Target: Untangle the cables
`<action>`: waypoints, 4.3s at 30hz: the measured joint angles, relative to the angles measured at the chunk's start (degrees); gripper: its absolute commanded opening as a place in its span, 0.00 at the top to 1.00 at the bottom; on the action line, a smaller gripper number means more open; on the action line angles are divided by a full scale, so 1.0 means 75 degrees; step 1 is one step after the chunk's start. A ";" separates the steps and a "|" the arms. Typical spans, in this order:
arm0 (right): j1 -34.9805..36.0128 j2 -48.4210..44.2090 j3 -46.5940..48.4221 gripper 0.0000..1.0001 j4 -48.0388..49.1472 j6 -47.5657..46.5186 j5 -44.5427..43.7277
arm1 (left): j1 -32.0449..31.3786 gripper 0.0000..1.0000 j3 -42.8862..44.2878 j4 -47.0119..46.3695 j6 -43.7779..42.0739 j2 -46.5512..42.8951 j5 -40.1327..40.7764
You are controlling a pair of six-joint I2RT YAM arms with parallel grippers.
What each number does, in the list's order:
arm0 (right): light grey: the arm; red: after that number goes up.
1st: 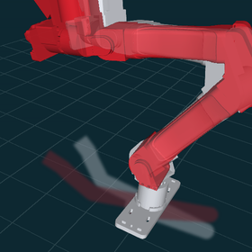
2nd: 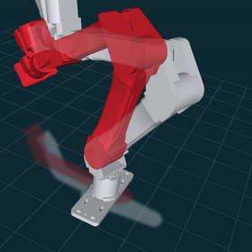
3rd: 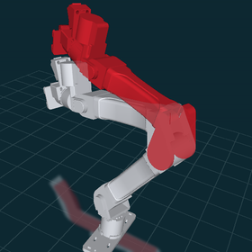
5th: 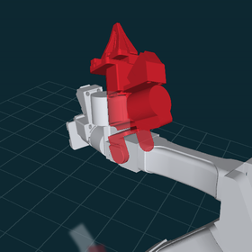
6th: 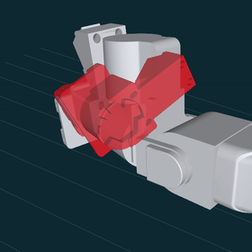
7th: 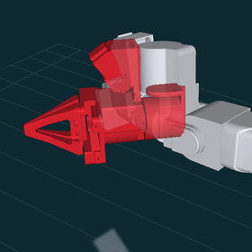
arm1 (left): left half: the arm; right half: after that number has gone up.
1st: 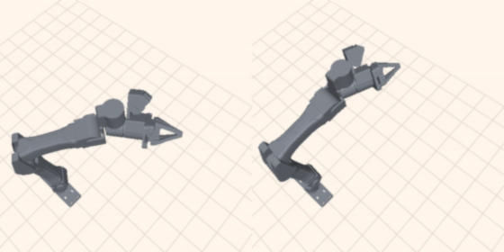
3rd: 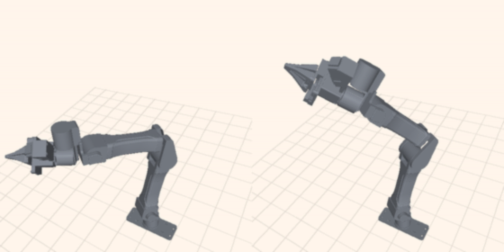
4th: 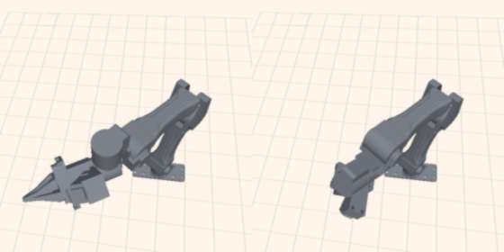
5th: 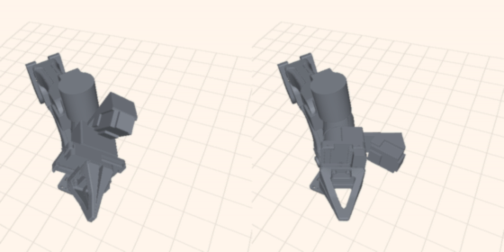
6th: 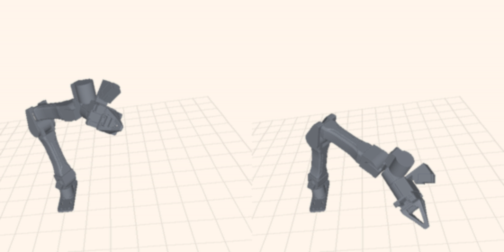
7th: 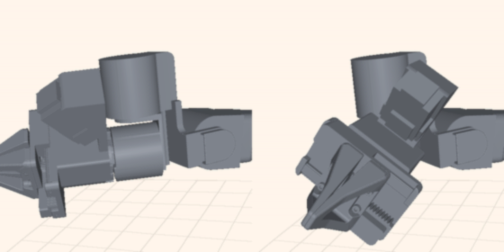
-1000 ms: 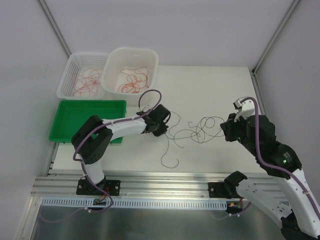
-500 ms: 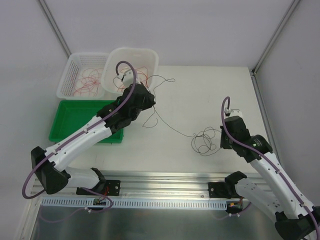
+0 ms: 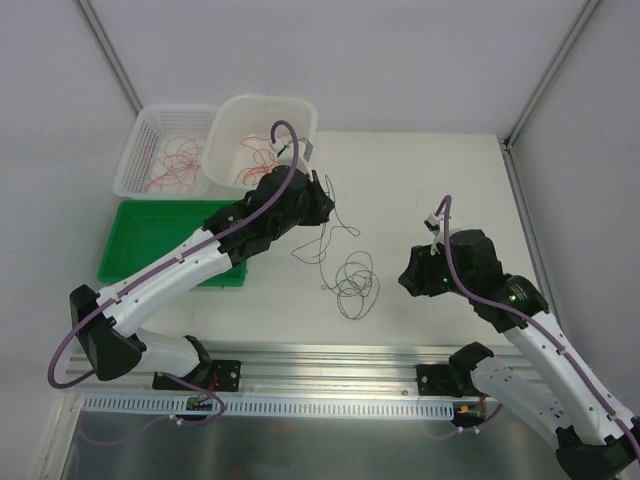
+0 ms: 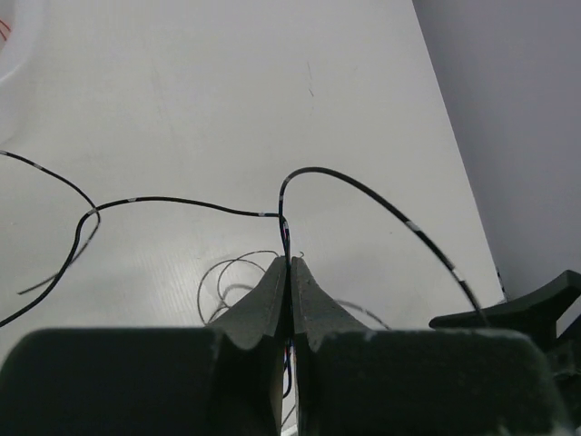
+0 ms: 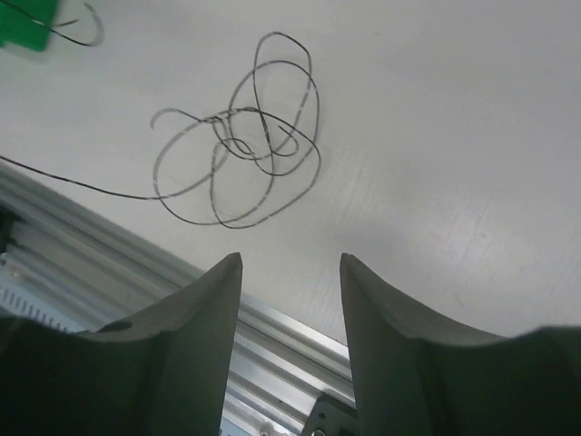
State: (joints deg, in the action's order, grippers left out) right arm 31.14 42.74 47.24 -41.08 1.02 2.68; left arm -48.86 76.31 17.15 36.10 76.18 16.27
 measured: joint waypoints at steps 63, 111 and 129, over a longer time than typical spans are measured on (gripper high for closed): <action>0.3098 0.1830 0.1029 0.99 0.3144 -0.0507 0.0385 | -0.0495 0.09 -0.3681 -0.0440 0.1046 -0.2634 0.0740; 0.1792 0.0085 0.0641 0.99 -0.0006 -0.0530 -0.4992 | -0.1000 0.15 -0.2751 -0.1979 -0.0758 0.2515 -0.0440; 0.0766 0.0248 -0.0603 0.79 0.0778 0.0070 -0.3608 | -0.1291 1.00 -0.2034 -0.0169 -0.0396 0.3465 0.1081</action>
State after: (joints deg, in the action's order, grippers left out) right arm 36.88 44.60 42.72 -35.24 1.54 -24.38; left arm -58.54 61.06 15.88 33.12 102.17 24.38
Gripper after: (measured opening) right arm 0.130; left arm 0.010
